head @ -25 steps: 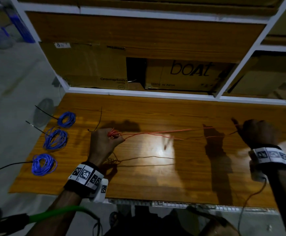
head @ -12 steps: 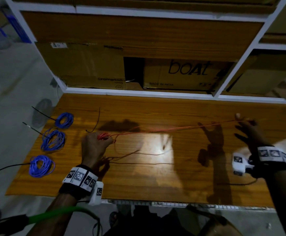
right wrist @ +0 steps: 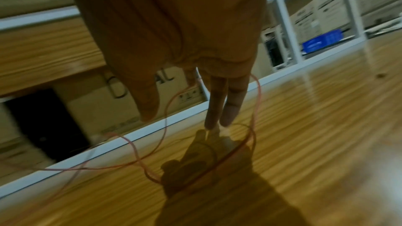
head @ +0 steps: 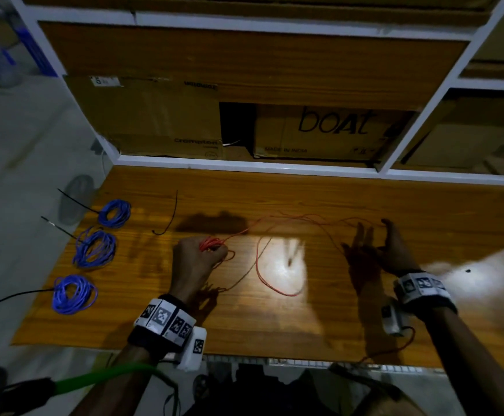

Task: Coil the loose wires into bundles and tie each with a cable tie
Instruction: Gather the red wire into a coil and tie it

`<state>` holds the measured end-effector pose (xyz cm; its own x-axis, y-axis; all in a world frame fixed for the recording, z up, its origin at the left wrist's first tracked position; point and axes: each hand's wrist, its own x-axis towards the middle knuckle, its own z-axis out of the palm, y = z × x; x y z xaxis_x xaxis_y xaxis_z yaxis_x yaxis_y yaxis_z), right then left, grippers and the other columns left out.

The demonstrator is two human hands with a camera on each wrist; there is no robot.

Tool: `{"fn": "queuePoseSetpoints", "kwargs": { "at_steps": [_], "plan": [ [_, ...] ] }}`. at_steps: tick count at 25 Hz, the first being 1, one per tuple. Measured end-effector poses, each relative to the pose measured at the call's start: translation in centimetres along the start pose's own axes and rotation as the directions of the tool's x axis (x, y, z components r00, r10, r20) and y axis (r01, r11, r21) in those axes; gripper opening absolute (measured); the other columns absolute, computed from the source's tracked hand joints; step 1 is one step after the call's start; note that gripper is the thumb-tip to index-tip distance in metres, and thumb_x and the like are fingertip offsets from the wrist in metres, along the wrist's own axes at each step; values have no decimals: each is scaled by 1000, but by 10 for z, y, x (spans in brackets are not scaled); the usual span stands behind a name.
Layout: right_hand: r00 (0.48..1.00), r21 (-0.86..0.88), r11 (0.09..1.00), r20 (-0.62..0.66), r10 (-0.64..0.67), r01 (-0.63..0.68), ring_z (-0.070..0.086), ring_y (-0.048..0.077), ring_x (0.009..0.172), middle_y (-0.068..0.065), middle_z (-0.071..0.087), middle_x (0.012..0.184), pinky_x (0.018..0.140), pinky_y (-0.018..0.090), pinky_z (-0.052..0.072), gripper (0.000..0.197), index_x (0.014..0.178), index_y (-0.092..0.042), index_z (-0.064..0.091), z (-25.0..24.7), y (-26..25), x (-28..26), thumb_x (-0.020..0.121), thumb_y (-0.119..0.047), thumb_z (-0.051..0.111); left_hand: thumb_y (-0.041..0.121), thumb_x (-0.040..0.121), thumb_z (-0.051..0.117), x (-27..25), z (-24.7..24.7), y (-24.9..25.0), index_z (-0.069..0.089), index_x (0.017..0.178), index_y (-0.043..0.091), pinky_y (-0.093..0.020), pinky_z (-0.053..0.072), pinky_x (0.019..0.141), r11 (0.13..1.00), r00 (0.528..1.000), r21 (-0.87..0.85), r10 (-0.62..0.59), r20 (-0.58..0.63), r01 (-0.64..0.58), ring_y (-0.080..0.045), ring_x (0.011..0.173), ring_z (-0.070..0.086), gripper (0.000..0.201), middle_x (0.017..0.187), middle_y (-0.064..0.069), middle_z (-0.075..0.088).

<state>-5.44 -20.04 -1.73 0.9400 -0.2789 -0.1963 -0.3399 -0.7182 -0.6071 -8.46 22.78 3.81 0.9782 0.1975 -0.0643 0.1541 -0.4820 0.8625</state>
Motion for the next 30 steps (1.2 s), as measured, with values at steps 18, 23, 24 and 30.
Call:
{"fn": "queuePoseSetpoints", "kwargs": {
  "at_steps": [18, 23, 24, 30],
  "plan": [
    [856, 360, 830, 134, -499, 427, 62, 2, 73, -10, 74, 93, 64, 29, 50, 15, 101, -26, 76, 102, -179, -80, 94, -36, 67, 26, 81, 82, -11, 31, 21, 76, 81, 21, -47, 56, 64, 980, 981, -201, 27, 190, 12, -28, 74, 71, 8, 74, -4, 74],
    [814, 577, 751, 239, -530, 321, 69, 14, 88, -7, 75, 100, 78, 32, 54, 9, 101, -26, 74, 92, -177, -82, 95, -23, 68, 21, 79, 84, -10, 31, 18, 74, 79, 24, -25, 54, 60, 961, 977, -270, 7, 214, 52, -13, 73, 71, 11, 76, -2, 75],
    [842, 610, 739, 208, -497, 286, 69, 14, 90, -1, 76, 99, 79, 33, 53, 10, 100, -19, 75, 94, -174, -81, 96, -21, 66, 16, 79, 83, -10, 31, 16, 74, 82, 21, -28, 57, 66, 950, 970, -305, 4, 243, 73, -17, 78, 72, 10, 81, -3, 76],
    [943, 849, 529, 192, -272, -20, 71, 20, 85, 9, 76, 96, 76, 34, 55, 13, 100, -8, 59, 91, -168, -77, 103, -17, 50, 14, 89, 71, 0, 35, 16, 72, 103, 2, -25, 52, 57, 767, 955, -585, -121, 272, 264, -14, 62, 66, 18, 72, -3, 72]
  ]
}}
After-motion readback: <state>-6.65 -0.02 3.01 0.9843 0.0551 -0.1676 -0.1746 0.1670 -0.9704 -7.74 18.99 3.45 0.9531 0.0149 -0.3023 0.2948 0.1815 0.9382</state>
